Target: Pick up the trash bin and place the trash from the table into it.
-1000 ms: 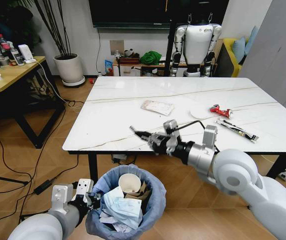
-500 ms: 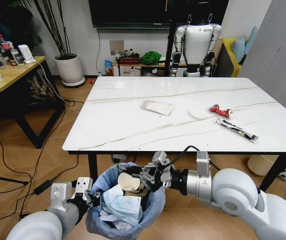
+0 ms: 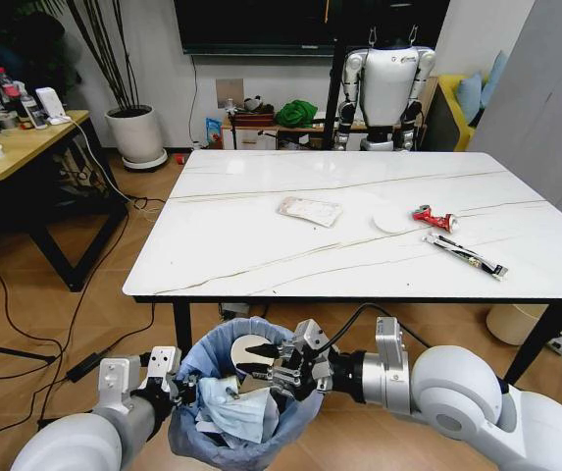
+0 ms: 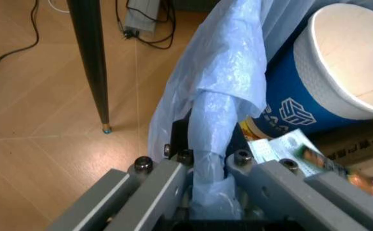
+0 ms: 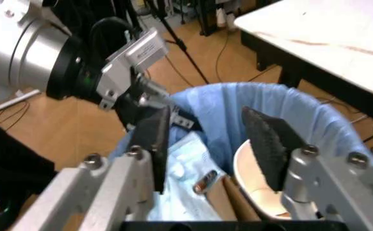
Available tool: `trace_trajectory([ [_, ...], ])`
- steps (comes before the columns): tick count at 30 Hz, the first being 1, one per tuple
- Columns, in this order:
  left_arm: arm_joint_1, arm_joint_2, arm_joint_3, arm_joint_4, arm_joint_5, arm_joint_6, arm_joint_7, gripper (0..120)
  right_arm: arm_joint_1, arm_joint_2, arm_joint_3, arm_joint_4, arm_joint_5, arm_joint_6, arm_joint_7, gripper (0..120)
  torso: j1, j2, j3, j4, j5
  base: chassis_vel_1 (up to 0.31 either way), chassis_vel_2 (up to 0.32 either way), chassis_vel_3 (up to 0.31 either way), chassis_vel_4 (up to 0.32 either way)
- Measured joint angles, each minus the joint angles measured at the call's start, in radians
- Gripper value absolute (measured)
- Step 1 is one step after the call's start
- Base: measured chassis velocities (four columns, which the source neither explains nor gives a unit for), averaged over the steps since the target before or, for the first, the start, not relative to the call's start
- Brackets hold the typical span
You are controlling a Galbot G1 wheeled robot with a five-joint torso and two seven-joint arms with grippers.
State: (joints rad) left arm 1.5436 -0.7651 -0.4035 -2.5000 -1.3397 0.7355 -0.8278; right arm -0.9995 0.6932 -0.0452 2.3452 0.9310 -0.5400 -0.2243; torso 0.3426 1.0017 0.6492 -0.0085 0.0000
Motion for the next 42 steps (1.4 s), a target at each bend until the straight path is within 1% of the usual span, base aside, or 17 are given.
trace_trajectory([
  [1, 0.0, 0.0, 0.0, 0.0, 0.0, 0.0, 0.0, 0, 0.0, 0.0, 0.0, 0.0, 0.0, 0.0, 0.0, 43, 0.0, 0.0, 0.0, 0.0, 0.0, 0.0, 0.0, 0.0, 0.0],
  [5, 0.007, -0.004, 0.0, 0.0, 0.007, 0.0, 0.001, 0, 0.038, 0.02, 0.027, 0.007, 0.073, 0.003, 0.116, 60, 0.0, 0.0, 0.0, 0.0, 0.0, 0.0, 0.0, 0.0, 0.0],
  [6, 0.007, -0.004, 0.0, 0.0, 0.007, 0.0, 0.001, 0, 0.038, 0.02, 0.027, 0.007, 0.073, 0.003, 0.116, 60, 0.0, 0.0, 0.0, 0.0, 0.0, 0.0, 0.0, 0.0, 0.0],
  [9, 0.019, -0.008, 0.001, 0.0, 0.021, 0.0, 0.006, 0, 0.082, 0.044, 0.046, -0.014, 0.126, 0.005, 0.245, 74, 0.0, 0.0, 0.0, 0.0001, -0.0001, 0.0, 0.0, 0.0, 0.0],
  [11, 0.022, -0.009, 0.001, 0.0, 0.023, 0.0, 0.007, 0, 0.094, 0.051, 0.051, -0.028, 0.133, 0.005, 0.28, 77, 0.0, 0.0, 0.0, 0.0001, 0.0, 0.0, 0.0, 0.0, 0.0],
  [12, 0.025, -0.009, 0.001, 0.0, 0.026, 0.0, 0.008, 0, 0.112, 0.063, 0.059, -0.058, 0.137, 0.009, 0.324, 84, 0.0, 0.0, 0.0, 0.0001, 0.0, 0.0, 0.0, 0.0, 0.0],
  [15, 0.027, -0.01, 0.001, 0.0, 0.026, 0.0, 0.009, 0, 0.126, 0.07, 0.064, -0.082, 0.135, 0.011, 0.352, 87, 0.0, 0.0, 0.0, 0.0, 0.0, 0.0, 0.0, 0.0, 0.0],
  [16, 0.029, -0.011, 0.0, 0.0, 0.026, 0.0, 0.009, 0, 0.152, 0.079, 0.071, -0.124, 0.129, 0.012, 0.385, 96, 0.0, 0.0, 0.0, 0.0002, 0.0, 0.0, 0.0, 0.0, 0.0],
  [18, 0.032, -0.014, 0.0, 0.0, 0.027, 0.0, 0.009, 0, 0.207, 0.089, 0.074, -0.196, 0.095, 0.012, 0.392, 99, 0.0, 0.0, 0.0, -0.0003, -0.0001, 0.0, 0.0, 0.0, 0.0],
  [19, 0.032, -0.016, 0.0, 0.0, 0.027, 0.0, 0.01, 0, 0.251, 0.098, 0.073, -0.239, 0.08, 0.01, 0.397, 100, 0.0, 0.0, 0.0, 0.0, 0.0002, 0.0, 0.0, 0.0, 0.0],
  [21, 0.032, -0.017, 0.0, 0.0, 0.028, 0.0, 0.01, 0, 0.267, 0.101, 0.071, -0.257, 0.072, 0.009, 0.399, 100, 0.0, 0.0, 0.0, 0.0, 0.0001, 0.0, 0.0, 0.0, 0.0],
  [23, 0.032, -0.018, 0.0, 0.0, 0.028, 0.0, 0.01, 0, 0.335, 0.117, 0.059, -0.343, 0.006, 0.009, 0.388, 100, 0.0, 0.0, 0.0, 0.0003, 0.0, 0.0, 0.0, 0.0, 0.0],
  [28, 0.028, -0.016, 0.0, 0.0, 0.027, 0.0, 0.011, 0, 0.392, 0.133, 0.047, -0.441, -0.087, 0.014, 0.36, 100, 0.0, 0.0, 0.0, 0.0001, 0.0, 0.0, 0.0, 0.0, 0.0],
  [31, 0.022, -0.014, 0.005, 0.0, 0.025, 0.0, 0.018, 0, 0.425, 0.144, 0.03, -0.532, -0.264, 0.038, 0.298, 100, 0.0, 0.0, 0.0, -0.0001, 0.0, 0.0, 0.0, 0.0, 0.0],
  [33, 0.021, -0.014, 0.006, 0.0, 0.025, 0.0, 0.019, 0, 0.428, 0.146, 0.028, -0.546, -0.288, 0.041, 0.29, 100, 0.0, 0.0, 0.0, -0.0001, 0.0, 0.0, 0.0, 0.0, 0.0],
  [35, 0.018, -0.014, 0.009, 0.0, 0.025, 0.0, 0.022, 0, 0.441, 0.155, 0.018, -0.609, -0.367, 0.063, 0.256, 100, 0.0, 0.0, 0.0, 0.0, 0.0001, 0.0, 0.0, 0.0, 0.0],
  [42, 0.016, -0.013, 0.014, 0.0, 0.025, 0.0, 0.026, 0, 0.482, 0.186, -0.027, -0.721, -0.408, 0.081, 0.234, 100, 0.0, 0.0, 0.0, 0.0, 0.0002, 0.0, 0.0, 0.0, 0.0],
])
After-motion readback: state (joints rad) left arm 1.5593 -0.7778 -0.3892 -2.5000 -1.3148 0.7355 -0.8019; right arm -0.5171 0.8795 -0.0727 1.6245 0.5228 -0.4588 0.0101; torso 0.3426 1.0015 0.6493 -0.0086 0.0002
